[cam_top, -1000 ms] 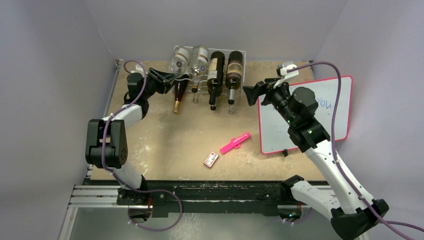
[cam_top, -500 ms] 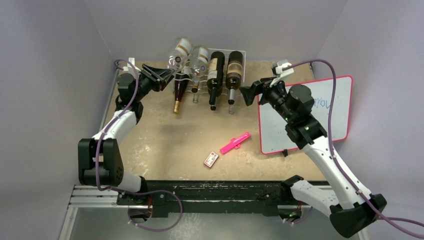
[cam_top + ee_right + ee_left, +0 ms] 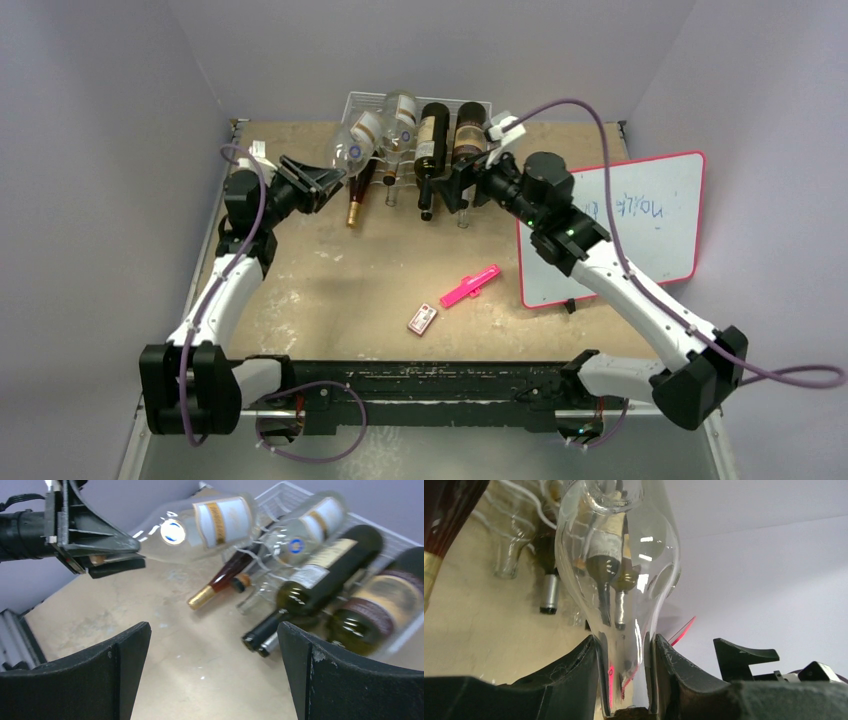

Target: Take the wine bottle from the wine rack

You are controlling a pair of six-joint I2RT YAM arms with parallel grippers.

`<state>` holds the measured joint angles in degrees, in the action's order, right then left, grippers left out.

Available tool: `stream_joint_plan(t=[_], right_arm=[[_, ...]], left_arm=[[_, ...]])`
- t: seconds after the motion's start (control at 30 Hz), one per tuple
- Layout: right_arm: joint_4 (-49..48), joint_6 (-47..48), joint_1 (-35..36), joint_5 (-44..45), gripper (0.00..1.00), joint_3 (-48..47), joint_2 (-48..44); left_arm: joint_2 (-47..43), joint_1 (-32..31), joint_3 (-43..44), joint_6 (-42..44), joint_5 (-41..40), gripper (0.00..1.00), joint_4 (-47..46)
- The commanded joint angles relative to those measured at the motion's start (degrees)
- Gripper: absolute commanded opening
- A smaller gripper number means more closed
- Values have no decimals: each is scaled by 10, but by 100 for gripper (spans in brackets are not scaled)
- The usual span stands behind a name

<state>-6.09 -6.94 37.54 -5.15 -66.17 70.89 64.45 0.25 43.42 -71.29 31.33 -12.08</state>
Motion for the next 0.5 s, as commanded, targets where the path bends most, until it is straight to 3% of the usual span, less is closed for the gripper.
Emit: stream_joint_plan(t=[0.0,0.47], right_arm=[[-74,5,61,13,99,-30,46],[-206,-121,100,-43,100,-62,192]], left_arm=[[-107,5,-4,28,-9,0,-87],[-292,5,-74,58,-71,0,156]])
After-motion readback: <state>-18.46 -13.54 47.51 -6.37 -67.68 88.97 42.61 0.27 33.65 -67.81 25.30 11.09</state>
